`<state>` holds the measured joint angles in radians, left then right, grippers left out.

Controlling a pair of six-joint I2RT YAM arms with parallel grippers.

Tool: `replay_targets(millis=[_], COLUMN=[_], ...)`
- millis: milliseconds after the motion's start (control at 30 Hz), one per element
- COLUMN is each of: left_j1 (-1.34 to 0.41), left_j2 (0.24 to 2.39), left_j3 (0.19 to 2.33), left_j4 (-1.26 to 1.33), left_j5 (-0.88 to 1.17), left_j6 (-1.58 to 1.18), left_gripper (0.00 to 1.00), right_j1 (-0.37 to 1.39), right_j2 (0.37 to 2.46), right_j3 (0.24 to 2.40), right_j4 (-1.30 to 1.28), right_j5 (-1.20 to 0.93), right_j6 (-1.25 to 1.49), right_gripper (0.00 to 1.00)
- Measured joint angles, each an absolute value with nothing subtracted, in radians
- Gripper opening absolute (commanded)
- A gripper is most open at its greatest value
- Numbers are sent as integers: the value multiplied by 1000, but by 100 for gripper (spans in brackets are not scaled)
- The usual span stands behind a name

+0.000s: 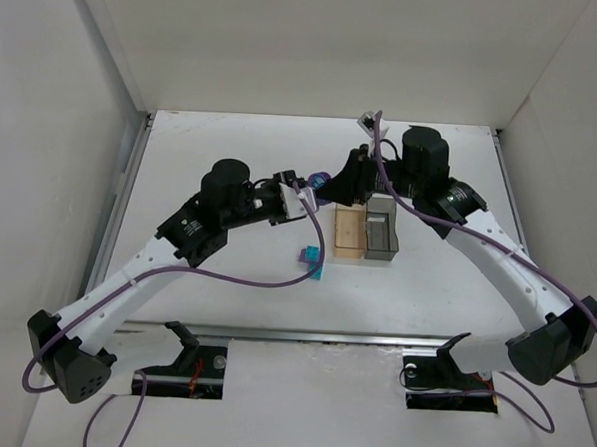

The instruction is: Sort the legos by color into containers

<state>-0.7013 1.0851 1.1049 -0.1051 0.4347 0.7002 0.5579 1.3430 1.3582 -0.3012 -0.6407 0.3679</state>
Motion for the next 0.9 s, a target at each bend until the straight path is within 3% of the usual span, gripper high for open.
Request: replay_targets(millis=[100, 367, 633, 800, 900], left_j1=[-702, -717, -707, -707, -707], left_j2=[1084, 1082, 1086, 1106, 1119], left_j3=[1087, 1053, 974, 971, 971], left_j4=[-95, -68, -125, -132, -133], left_j5=[414, 389, 279, 258, 244], left_j6=[714, 688, 641, 584, 554], left_gripper=[0, 0, 0, 0, 0], right_j1=[561, 564, 480, 479, 479], right_j2=[1343, 1294, 1165, 1322, 1472], right_j3=[1346, 1292, 1260, 1247, 1221], right_j4=[-286, -286, -384, -394, -408], right_j5=[-636, -529, -18, 69, 93], right_j6=[409, 451, 468, 464, 460], right_gripper=[0, 0, 0, 0, 7])
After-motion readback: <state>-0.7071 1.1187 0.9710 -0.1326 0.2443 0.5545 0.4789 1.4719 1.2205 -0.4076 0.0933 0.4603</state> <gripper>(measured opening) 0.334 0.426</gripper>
